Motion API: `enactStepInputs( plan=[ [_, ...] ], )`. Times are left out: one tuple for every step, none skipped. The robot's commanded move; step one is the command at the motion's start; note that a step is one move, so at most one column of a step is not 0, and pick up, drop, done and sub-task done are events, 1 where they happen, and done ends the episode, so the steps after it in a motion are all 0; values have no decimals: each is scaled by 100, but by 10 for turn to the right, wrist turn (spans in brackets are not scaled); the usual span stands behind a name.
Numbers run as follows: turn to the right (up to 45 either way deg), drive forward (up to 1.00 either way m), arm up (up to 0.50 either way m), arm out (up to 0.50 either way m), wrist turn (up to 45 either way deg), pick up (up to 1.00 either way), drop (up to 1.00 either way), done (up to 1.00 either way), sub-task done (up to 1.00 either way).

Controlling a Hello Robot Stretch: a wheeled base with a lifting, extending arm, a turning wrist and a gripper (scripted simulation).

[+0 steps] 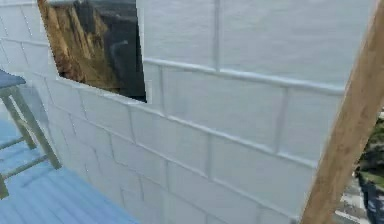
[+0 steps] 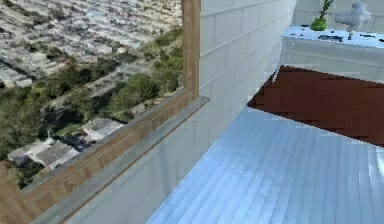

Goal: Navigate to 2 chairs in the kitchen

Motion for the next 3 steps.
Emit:
enactStepInputs(
  plan=[
    [0,25,0,0,0,0,0,0,0],
    [-450,0,0,0,0,0,0,0,0],
    [-90,0,0,0,0,0,0,0,0]
  ],
)
